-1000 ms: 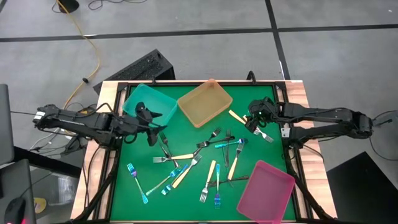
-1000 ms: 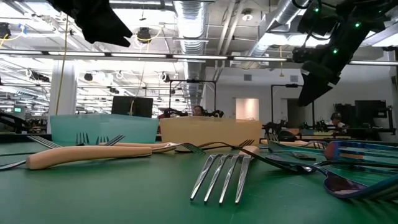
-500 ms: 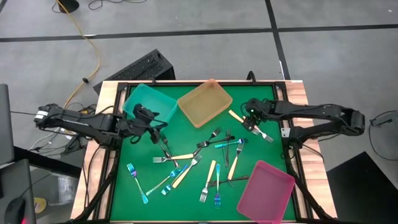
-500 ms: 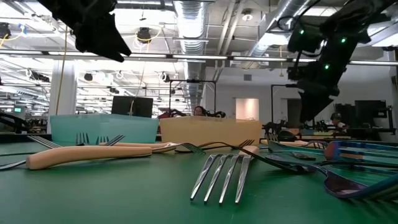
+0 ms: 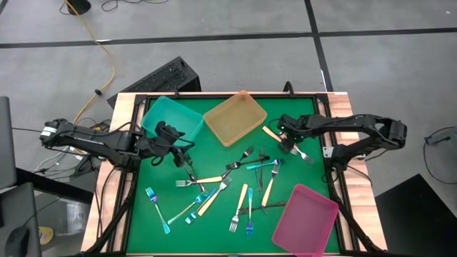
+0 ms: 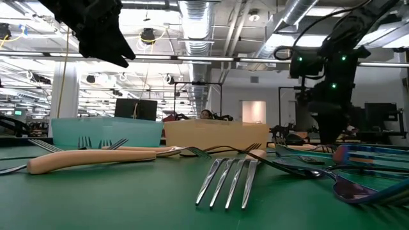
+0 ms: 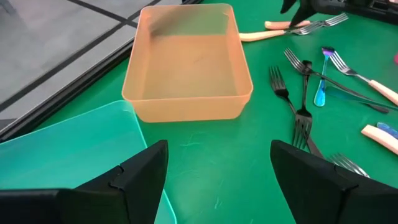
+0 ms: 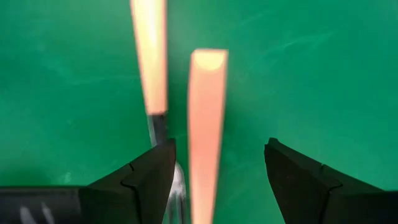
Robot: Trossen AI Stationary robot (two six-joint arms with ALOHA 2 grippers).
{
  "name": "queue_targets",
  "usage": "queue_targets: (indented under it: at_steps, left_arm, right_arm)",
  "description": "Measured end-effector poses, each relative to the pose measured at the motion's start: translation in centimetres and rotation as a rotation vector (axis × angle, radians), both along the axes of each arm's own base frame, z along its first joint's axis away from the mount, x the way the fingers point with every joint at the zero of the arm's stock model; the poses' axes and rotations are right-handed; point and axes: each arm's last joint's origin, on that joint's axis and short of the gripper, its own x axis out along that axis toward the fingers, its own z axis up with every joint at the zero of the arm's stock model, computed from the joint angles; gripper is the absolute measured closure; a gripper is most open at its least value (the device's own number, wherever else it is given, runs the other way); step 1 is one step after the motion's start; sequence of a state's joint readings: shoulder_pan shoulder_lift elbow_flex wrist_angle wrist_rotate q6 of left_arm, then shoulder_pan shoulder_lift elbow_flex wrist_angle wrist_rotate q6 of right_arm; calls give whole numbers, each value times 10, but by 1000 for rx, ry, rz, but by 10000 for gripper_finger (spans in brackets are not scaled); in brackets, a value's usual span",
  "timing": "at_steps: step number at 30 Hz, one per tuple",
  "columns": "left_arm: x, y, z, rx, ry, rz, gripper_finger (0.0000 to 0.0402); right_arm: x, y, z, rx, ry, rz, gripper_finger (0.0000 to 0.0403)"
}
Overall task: Sort silverware by color (type)
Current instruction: Put the yellow fork into the pink bin
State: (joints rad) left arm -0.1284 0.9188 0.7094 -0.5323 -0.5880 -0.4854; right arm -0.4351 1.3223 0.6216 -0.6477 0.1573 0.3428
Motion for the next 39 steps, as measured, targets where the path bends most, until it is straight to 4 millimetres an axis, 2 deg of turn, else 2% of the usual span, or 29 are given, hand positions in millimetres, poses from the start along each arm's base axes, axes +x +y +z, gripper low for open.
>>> queue_targets:
  at_steps: [8,11,25,35,39]
  left_arm:
    - [0,0,0,0,-1,2,134]
    - [0,0,0,0,0,2,134]
    - [0,0,0,0,0,2,134]
    - [0,0,0,-6,-3,4,134]
    - [0,0,0,-6,-4,5,134]
  right_arm:
    - [4,-1,-13,46,57,3,140]
    - [4,-1,-15,55,68,4,153]
    - [3,-1,-15,55,67,1,318]
    - [2,-1,-12,31,70,-7,325]
    - [3,-1,0,19,41,-7,334]
